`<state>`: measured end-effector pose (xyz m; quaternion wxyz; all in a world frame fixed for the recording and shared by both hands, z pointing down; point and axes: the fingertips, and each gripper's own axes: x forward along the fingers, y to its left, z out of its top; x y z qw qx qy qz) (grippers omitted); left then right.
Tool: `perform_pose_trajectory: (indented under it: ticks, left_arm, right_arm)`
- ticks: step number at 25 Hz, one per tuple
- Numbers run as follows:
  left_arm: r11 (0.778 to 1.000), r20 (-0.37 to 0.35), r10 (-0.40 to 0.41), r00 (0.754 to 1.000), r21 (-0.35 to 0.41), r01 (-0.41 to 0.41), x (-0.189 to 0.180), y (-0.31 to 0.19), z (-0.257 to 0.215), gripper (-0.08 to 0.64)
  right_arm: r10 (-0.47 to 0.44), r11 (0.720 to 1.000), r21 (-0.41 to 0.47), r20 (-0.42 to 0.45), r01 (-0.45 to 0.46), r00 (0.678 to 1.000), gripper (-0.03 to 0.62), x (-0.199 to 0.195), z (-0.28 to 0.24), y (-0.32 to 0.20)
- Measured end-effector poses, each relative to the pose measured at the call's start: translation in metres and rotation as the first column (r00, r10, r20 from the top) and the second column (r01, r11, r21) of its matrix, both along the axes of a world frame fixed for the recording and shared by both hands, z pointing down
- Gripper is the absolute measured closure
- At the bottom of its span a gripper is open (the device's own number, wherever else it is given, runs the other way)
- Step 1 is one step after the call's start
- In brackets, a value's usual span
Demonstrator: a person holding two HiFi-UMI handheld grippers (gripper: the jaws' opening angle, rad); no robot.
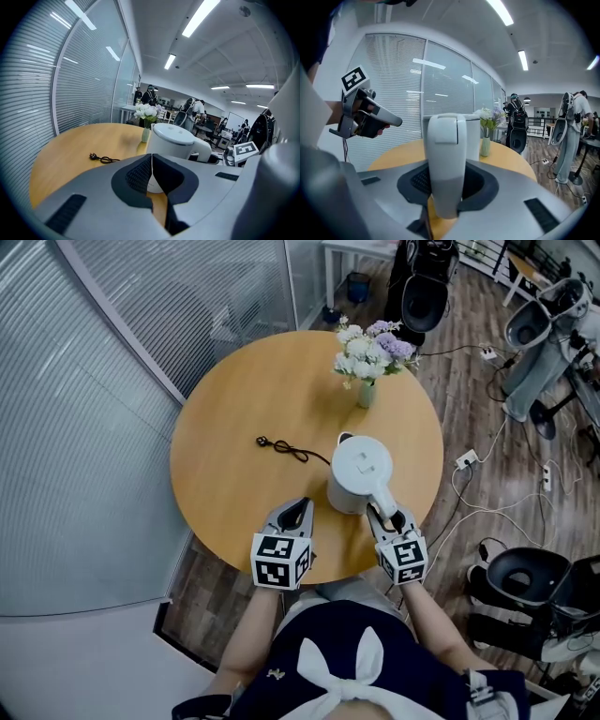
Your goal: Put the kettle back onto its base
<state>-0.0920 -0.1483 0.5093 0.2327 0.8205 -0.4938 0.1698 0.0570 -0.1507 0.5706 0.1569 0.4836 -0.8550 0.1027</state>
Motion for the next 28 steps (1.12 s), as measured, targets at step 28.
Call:
perform_pose_trajectory:
  ticks: [28]
  left_arm:
    - [1.000, 0.020, 0.011, 1.000, -0.008, -0.011, 0.017, -0.008, -0.002, 0.532]
  right_arm:
    - [-0.098, 0.995, -0.002, 0.025, 0.098, 0.995, 0.407, -0.008, 0.000, -0.059]
